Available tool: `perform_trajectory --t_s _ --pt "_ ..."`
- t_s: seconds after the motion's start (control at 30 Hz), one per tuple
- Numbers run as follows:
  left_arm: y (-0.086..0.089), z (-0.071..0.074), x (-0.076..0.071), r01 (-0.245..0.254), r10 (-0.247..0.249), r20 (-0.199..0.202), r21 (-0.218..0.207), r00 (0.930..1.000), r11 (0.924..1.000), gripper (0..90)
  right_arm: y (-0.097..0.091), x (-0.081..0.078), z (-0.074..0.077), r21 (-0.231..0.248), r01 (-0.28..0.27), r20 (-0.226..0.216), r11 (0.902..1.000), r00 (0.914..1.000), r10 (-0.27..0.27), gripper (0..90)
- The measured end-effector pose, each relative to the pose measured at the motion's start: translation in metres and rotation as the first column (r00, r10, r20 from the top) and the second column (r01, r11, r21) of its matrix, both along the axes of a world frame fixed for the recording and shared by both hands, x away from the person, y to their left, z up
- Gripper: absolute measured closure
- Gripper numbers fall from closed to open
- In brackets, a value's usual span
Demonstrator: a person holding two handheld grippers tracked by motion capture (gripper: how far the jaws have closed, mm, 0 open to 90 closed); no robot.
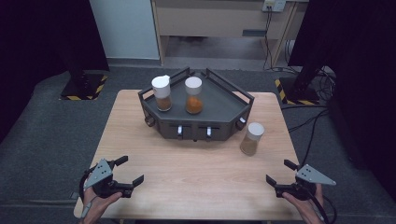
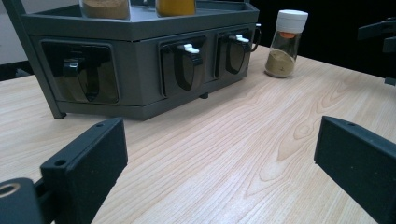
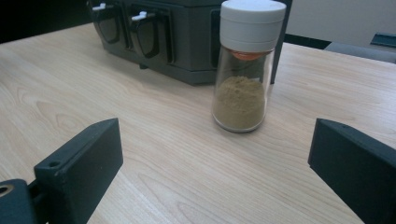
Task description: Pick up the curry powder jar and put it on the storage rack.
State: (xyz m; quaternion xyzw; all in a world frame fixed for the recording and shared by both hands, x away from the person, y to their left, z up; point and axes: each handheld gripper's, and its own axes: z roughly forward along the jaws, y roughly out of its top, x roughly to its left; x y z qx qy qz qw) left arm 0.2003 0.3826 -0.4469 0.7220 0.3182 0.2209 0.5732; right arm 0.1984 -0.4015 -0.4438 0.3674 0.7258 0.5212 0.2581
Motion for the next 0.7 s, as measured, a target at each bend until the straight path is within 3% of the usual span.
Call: perform_trajectory --t_s 0.17,0.7 --pt "0.002 0.0 -0.001 -0.009 0.01 0.01 -0.007 0.9999 0.9999 1.6 -0.005 -0.004 -0.006 0.034 0.018 0.019 0.9993 0.9996 -0.019 3.8" --pt "0.005 -0.002 0.001 -0.004 0.005 0.027 -0.024 0.9996 0.9997 1.6 -0.01 -0.012 -0.011 0.071 0.073 0.066 0.9948 0.9948 -0.078 2.7"
